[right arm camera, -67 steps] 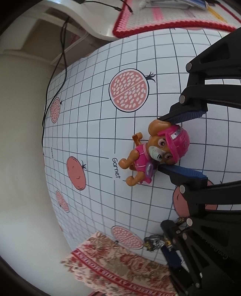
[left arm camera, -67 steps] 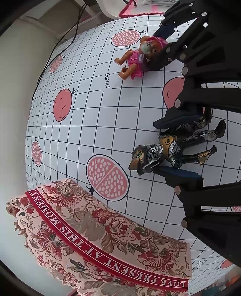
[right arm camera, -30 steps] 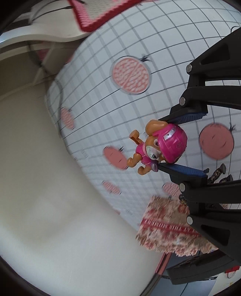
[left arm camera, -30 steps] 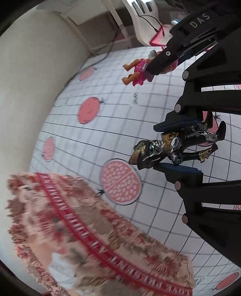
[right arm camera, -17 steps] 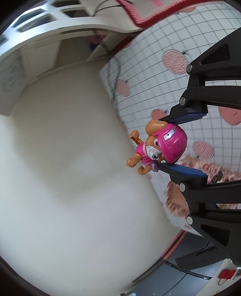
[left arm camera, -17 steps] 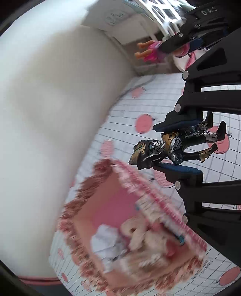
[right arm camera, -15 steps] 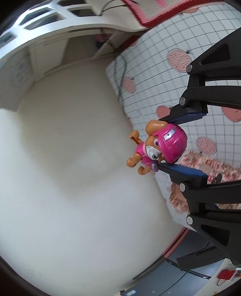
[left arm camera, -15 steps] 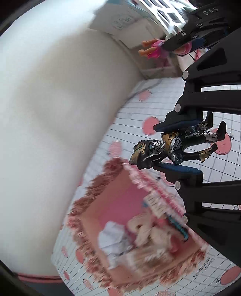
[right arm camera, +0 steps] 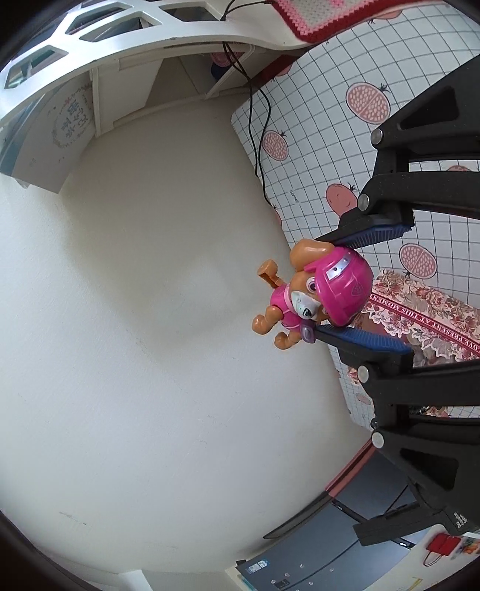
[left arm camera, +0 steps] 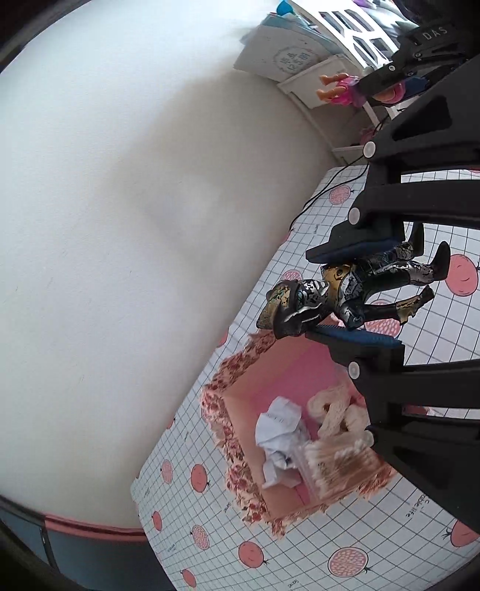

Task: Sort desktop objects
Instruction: 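Lift and carry the robot figure and puppy figure over the pink box, then open left tool to drop the robot figure while right tool releases the puppy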

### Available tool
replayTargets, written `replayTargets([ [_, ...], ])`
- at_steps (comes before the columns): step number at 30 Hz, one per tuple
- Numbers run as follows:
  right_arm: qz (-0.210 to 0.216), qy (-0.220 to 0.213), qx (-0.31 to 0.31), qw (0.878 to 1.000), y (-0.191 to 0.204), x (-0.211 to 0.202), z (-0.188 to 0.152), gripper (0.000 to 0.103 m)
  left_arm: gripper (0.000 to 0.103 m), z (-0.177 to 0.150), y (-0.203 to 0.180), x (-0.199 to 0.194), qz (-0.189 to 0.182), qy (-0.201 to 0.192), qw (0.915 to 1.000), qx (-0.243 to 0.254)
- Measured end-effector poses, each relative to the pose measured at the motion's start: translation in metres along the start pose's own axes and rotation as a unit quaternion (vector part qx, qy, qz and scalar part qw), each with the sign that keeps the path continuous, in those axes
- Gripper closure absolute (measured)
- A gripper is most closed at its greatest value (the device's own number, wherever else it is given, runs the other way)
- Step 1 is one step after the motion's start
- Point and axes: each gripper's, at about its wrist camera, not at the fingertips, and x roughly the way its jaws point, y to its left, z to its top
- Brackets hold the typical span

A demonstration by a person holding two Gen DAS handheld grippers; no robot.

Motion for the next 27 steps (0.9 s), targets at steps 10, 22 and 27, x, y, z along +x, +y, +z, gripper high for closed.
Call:
replayTargets([
  [10,0.025,0.032,-0.019,0.999,0.035,0.028,-0.024,0.060,0.067,0.015,0.050,-0.005,0.020,-0.011,0.9988,-0.044],
  [22,0.056,0.081,-0.083,0.992,0.097,0.068,-0.069,0.060,0.067,0.037,0.123,-0.019,0.053,-0.035,0.9935,-0.095],
  [27,0.054,0.104,-0.114,0.987,0.114,0.084,-0.091,0.060,0.067,0.042,0.146,-0.021,0.061,-0.038,0.9907,-0.116],
])
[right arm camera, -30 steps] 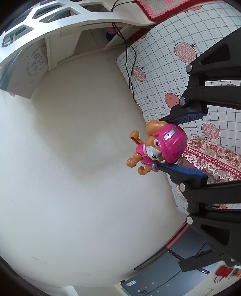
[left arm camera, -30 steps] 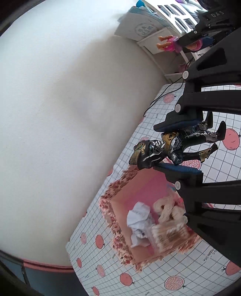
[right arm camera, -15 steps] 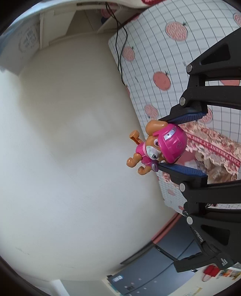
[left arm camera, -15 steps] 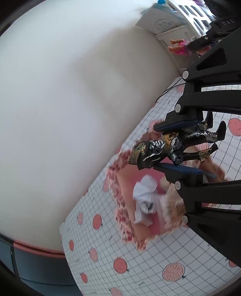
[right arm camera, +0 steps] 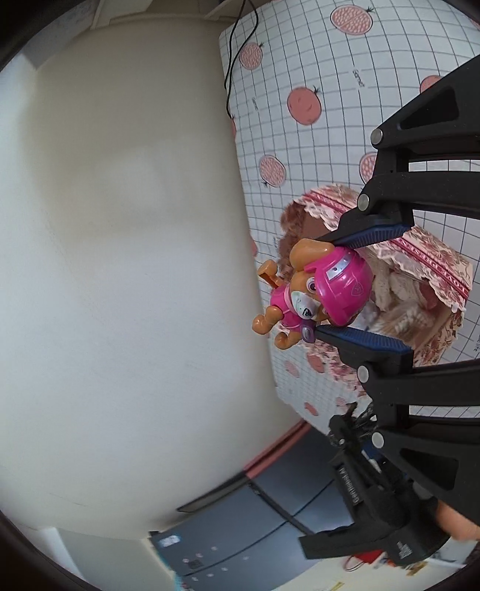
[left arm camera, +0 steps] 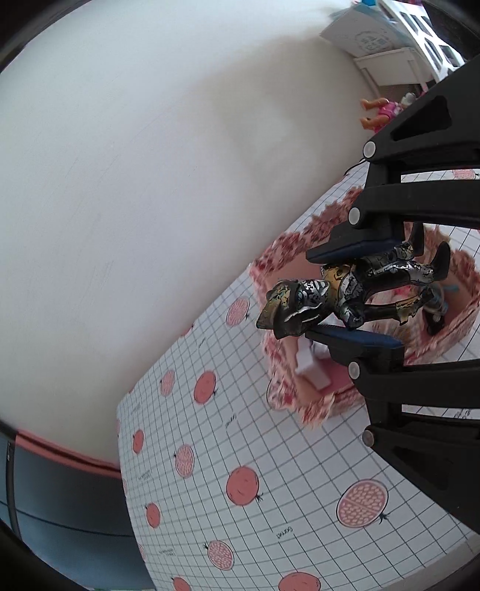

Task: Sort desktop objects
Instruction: 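Open left tool to drop the robot figure while right tool releases the puppy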

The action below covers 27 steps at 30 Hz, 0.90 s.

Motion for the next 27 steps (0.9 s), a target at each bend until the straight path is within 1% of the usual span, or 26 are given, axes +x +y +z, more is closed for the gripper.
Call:
replayTargets([
  [2,-0.003,0.017,-0.010,1.000,0.005,0.013,-0.009,0.060,0.067,0.002,0.006,0.003,0.002,0.003,1.0000,-0.005],
  [6,-0.006,0.034,-0.020,0.999,0.007,0.026,-0.017,0.060,0.067,-0.001,0.011,0.014,0.003,0.019,0.9998,-0.009],
  [12,-0.014,0.069,-0.026,0.997,0.008,0.049,-0.031,0.060,0.067,-0.012,0.006,0.034,0.005,0.048,0.9988,-0.003],
  [17,-0.012,0.085,-0.030,0.996,0.008,0.060,-0.036,0.060,0.067,-0.022,0.002,0.051,0.011,0.074,0.9972,0.004],
  [18,-0.013,0.087,-0.031,0.996,0.007,0.061,-0.037,0.060,0.067,-0.024,0.002,0.054,0.013,0.078,0.9968,0.004],
  [19,-0.016,0.092,-0.031,0.995,0.006,0.063,-0.039,0.058,0.067,-0.025,0.003,0.057,0.014,0.083,0.9965,0.004],
  [21,-0.026,0.109,-0.030,0.993,0.002,0.072,-0.043,0.058,0.067,-0.028,0.004,0.061,0.013,0.090,0.9959,0.003],
  [27,-0.027,0.112,-0.037,0.993,0.006,0.072,-0.043,0.058,0.068,-0.030,0.005,0.066,0.014,0.097,0.9951,0.001],
])
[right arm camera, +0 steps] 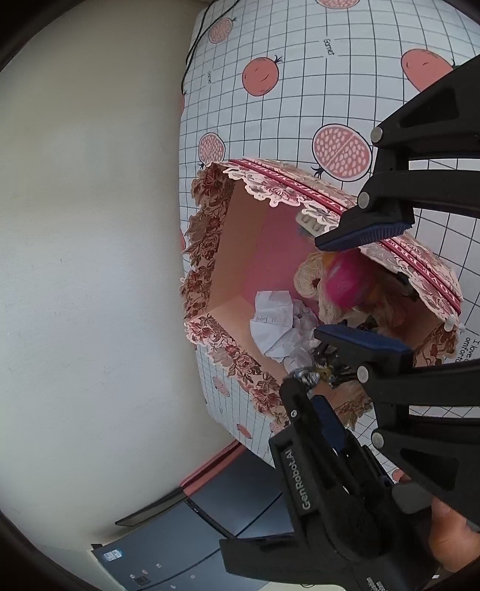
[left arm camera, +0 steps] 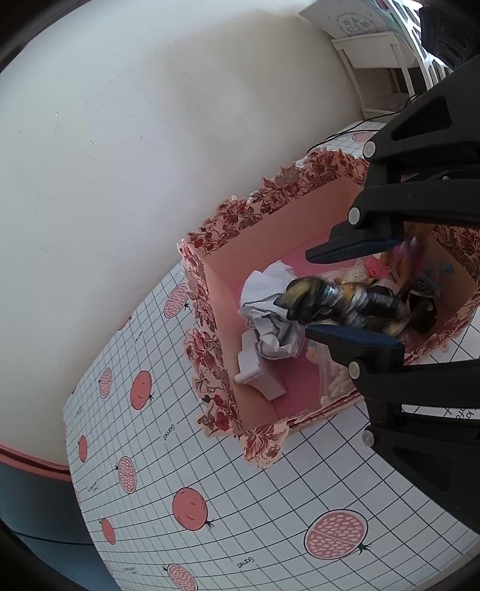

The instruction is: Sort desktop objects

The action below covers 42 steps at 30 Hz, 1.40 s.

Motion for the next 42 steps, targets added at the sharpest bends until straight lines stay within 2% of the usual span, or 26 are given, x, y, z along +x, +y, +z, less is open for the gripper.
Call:
replayTargets([
  [11,-0.006,0.003,-0.003,1.000,0.001,0.000,0.001,0.058,0.067,-0.002,-0.001,0.004,0.000,0.014,0.9999,-0.002],
  [15,-0.003,-0.016,-0.003,1.000,0.001,-0.014,0.008,0.058,0.067,-0.001,-0.002,0.002,-0.001,0.012,0.9999,0.001],
  [18,-0.004,-0.024,0.000,1.000,0.000,-0.019,0.011,0.058,0.064,0.000,-0.006,-0.002,0.003,0.005,0.9999,0.013],
  [20,-0.012,-0.027,0.006,1.000,-0.007,-0.022,0.013,0.058,0.057,0.000,-0.008,-0.004,0.008,-0.001,0.9998,0.017],
  [25,-0.022,-0.023,0.021,0.999,-0.018,-0.023,0.017,0.056,0.054,-0.001,-0.015,-0.007,0.008,-0.007,0.9995,0.031],
  [28,-0.029,-0.024,0.029,0.999,-0.024,-0.023,0.019,0.044,0.042,0.000,-0.019,-0.008,0.010,-0.012,0.9991,0.039],
  [29,-0.034,-0.024,0.032,0.999,-0.025,-0.023,0.019,0.038,0.041,0.000,-0.020,-0.009,0.011,-0.013,0.9990,0.041],
  [31,-0.040,-0.025,0.035,0.998,-0.027,-0.023,0.019,0.036,0.038,0.000,-0.021,-0.008,0.015,-0.015,0.9989,0.041],
  [34,-0.041,-0.024,0.038,0.998,-0.030,-0.024,0.020,0.030,0.026,-0.001,-0.022,-0.008,0.020,-0.019,0.9986,0.045],
  [39,-0.052,-0.024,0.042,0.997,-0.033,-0.022,0.021,0.015,0.024,0.000,-0.023,-0.009,0.023,-0.021,0.9984,0.046],
  [41,-0.065,-0.028,0.046,0.996,-0.035,-0.023,0.021,0.002,0.017,0.000,-0.023,-0.010,0.023,-0.023,0.9983,0.048],
  [42,-0.069,-0.031,0.046,0.996,-0.035,-0.023,0.021,0.001,0.016,0.001,-0.023,-0.010,0.022,-0.025,0.9983,0.049],
])
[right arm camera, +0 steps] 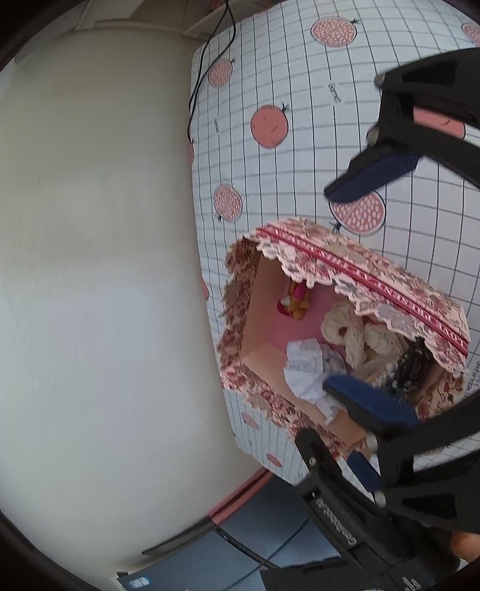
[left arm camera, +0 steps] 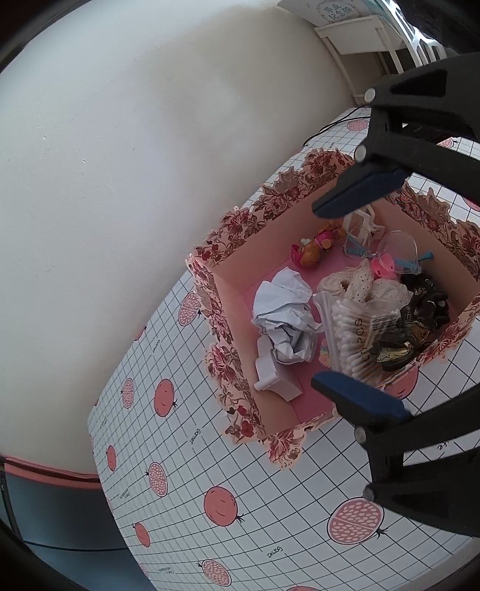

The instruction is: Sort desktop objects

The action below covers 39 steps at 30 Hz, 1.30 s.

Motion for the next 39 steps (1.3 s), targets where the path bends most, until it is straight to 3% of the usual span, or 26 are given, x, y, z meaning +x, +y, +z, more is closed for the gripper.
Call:
replayTargets([
  [6,-0.015,-0.001,-0.005,1.000,-0.003,0.000,0.001,0.000,0.013,-0.001,-0.008,-0.001,0.005,-0.007,0.9997,0.022],
  [8,-0.019,-0.002,-0.006,1.000,-0.003,0.000,0.001,0.000,0.005,-0.002,-0.010,0.000,0.003,-0.006,0.9997,0.023],
  [20,-0.036,0.011,-0.006,0.999,-0.011,-0.004,-0.001,0.000,0.000,-0.004,-0.014,-0.007,0.036,-0.019,0.9987,0.031],
  [27,-0.048,-0.001,0.006,0.999,-0.021,-0.038,-0.003,0.000,0.000,-0.014,-0.027,-0.031,0.046,-0.015,0.9980,0.040],
  [35,-0.122,-0.002,-0.036,0.992,-0.045,-0.075,-0.017,0.000,0.000,-0.040,-0.058,-0.074,0.056,-0.027,0.9945,0.084],
  [39,-0.127,-0.010,-0.050,0.991,-0.054,-0.096,-0.023,0.000,0.000,-0.052,-0.070,-0.090,0.064,-0.036,0.9909,0.113],
])
